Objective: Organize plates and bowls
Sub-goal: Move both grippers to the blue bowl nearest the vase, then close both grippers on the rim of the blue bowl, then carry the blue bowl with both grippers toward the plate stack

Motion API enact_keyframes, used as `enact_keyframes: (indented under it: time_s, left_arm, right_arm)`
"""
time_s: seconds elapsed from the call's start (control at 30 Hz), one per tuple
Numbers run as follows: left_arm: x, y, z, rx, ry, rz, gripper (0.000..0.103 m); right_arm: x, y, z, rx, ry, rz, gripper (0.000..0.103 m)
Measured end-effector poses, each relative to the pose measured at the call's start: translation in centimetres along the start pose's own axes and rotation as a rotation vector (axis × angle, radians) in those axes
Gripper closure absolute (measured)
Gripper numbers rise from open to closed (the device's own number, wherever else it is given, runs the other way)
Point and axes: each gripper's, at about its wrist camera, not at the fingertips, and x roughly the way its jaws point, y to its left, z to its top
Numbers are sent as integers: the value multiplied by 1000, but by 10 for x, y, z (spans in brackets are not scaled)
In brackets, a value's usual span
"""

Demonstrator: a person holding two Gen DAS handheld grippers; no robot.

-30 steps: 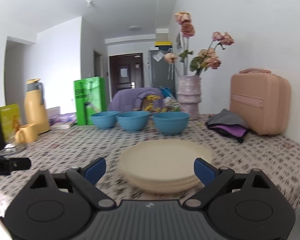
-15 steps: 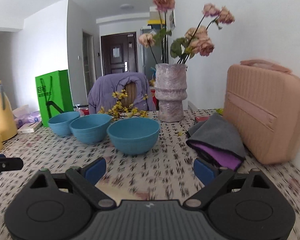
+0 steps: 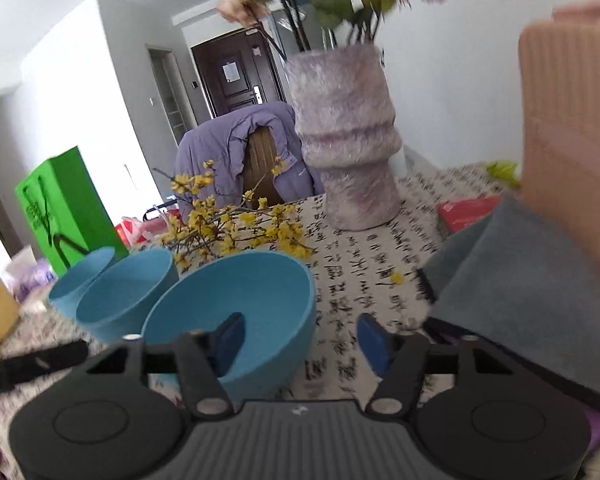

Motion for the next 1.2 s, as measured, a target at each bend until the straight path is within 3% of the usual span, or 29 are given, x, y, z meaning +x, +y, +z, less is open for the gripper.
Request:
enact_keyframes:
  time_s: [0.1, 0.13, 0.2, 0.23, 0.53, 0.73, 1.2]
  left_arm:
    - [29, 2, 0, -35, 24, 2, 46]
    - [37, 3, 1, -49, 27, -3, 53]
    - [51, 6, 2, -71, 33, -34, 64]
    - [56, 7, 2, -79, 40, -50, 77]
    - [55, 7, 3, -105, 68, -68, 84]
    - [7, 3, 10, -72, 51, -35, 89]
    - [-153, -26, -6, -34, -35, -23, 92]
  right_arm:
    - [26, -2, -1, -5, 12, -5, 64]
    - [32, -3, -3, -6, 13, -1, 72]
    - [37, -4, -7, 1, 18, 9, 77]
    - [38, -4, -9, -5, 21, 5, 80]
    - [26, 2, -8, -1, 6, -30, 89]
    - [-10, 27, -7, -40, -8, -16, 93]
    - [-167, 109, -20, -187, -135, -42, 94]
